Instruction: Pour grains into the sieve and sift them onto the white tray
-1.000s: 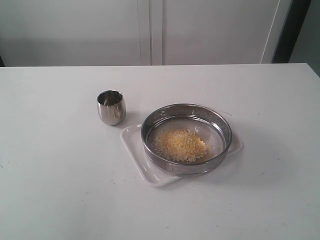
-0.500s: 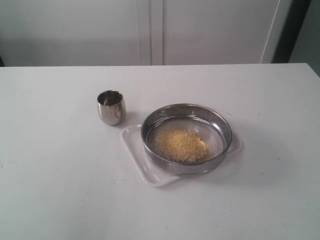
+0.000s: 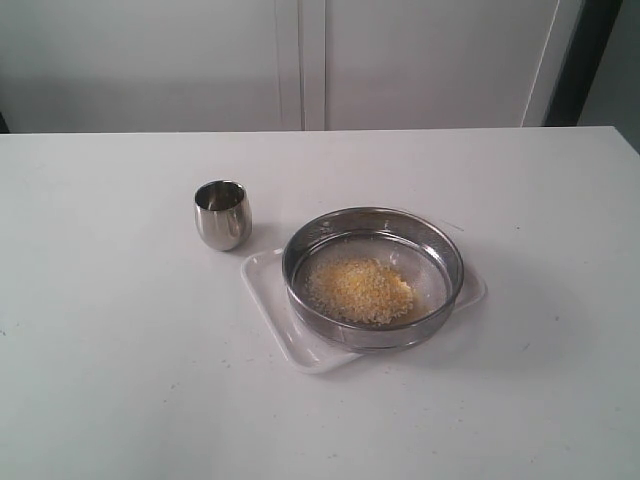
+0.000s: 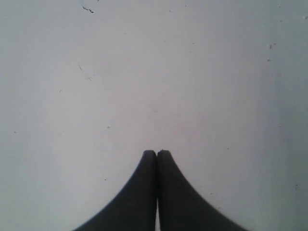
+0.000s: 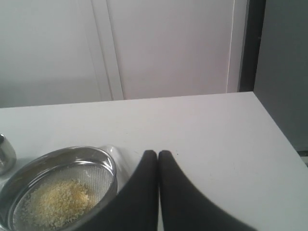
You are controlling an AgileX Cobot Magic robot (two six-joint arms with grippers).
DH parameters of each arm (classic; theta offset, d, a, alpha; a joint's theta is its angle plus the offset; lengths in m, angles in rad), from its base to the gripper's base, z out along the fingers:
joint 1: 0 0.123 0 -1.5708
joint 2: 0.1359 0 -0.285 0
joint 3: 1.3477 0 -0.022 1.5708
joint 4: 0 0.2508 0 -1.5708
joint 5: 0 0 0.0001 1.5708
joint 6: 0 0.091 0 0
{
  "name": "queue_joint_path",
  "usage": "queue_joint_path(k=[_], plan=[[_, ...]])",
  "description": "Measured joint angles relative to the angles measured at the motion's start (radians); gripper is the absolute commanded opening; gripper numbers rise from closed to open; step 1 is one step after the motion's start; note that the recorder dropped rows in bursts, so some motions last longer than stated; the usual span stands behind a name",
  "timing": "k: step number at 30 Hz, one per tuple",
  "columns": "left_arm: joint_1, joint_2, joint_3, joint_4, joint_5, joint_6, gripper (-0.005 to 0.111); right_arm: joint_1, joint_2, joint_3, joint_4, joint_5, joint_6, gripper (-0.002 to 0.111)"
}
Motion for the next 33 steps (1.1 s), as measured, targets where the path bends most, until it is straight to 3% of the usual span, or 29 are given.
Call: queue_joint_path(k=[22, 33], plan=[[0.000, 0.000, 0.000, 0.000, 0.000, 0.000, 0.000, 0.000, 0.588, -0.324, 0.048, 0.253, -0.004, 0.000], [0.000, 0.000, 0.000, 0.000, 0.000, 0.000, 0.000, 0.000, 0.899, -0.480, 0.203, 0.286, -0.133, 0.000]])
